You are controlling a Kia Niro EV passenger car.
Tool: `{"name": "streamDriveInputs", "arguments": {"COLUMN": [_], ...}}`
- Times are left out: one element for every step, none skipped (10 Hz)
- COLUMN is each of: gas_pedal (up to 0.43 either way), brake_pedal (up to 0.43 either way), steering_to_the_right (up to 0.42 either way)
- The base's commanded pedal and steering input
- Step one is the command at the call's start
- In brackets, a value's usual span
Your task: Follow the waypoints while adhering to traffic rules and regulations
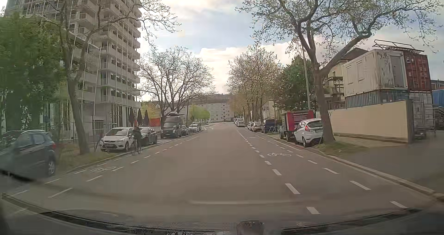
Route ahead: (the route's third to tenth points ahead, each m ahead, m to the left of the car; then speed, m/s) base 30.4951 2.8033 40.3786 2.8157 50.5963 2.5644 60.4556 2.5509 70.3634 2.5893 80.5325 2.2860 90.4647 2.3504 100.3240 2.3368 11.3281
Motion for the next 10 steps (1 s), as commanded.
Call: {"name": "streamDriveInputs", "arguments": {"gas_pedal": [0.059, 0.059, 0.059, 0.059, 0.059, 0.059, 0.059, 0.059, 0.059, 0.059], "brake_pedal": [0.0, 0.0, 0.0, 0.0, 0.0, 0.0, 0.0, 0.0, 0.0, 0.0], "steering_to_the_right": [-0.004, -0.004, -0.005, -0.004, -0.004, -0.004, -0.004, -0.005, -0.005, -0.004]}}
